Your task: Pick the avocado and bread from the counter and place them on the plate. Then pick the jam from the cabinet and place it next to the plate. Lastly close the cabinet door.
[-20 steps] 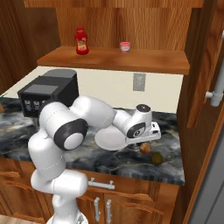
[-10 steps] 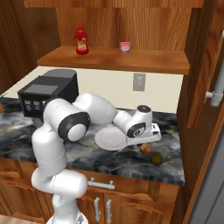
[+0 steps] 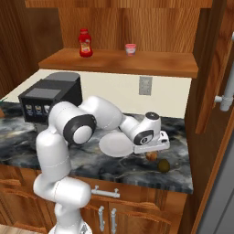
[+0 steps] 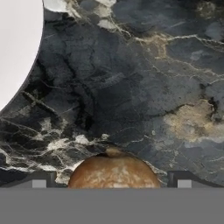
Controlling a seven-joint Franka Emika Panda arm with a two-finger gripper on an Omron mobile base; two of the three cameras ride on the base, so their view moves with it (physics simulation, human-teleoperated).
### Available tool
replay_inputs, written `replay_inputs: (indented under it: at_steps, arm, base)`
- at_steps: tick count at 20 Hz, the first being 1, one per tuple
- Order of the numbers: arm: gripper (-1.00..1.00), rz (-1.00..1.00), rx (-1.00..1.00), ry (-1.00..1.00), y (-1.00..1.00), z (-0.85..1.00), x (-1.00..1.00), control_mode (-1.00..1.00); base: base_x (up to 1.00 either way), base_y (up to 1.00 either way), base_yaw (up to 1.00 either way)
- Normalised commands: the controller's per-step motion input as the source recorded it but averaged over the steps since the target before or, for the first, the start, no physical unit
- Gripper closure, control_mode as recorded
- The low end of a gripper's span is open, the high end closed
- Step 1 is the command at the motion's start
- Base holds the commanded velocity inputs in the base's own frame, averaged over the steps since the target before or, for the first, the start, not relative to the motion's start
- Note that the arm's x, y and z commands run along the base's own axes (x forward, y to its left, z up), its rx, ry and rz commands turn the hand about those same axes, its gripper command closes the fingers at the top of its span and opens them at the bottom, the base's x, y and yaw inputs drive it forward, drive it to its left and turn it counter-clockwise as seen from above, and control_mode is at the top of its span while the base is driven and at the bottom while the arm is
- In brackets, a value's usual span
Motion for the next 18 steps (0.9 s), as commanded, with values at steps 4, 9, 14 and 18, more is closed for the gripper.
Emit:
replay_inputs:
  at_steps: [4, 9, 14, 18]
  arm:
    - [-1.0, 0.0, -0.02, 0.02, 0.0, -0.13, 0.0, -1.0]
    - [-1.0, 0.0, -0.03, 0.05, 0.0, -0.18, 0.0, -1.0]
    - [-1.0, 0.0, -0.04, 0.07, 0.0, -0.21, 0.01, -1.0]
    - [1.0, 0.0, -0.08, 0.12, 0.0, -0.29, 0.0, -1.0]
  base:
    - [0.0, 0.0, 0.0]
    - [0.0, 0.0, 0.0]
    - [0.0, 0.0, 0.0]
    - [0.0, 0.0, 0.0]
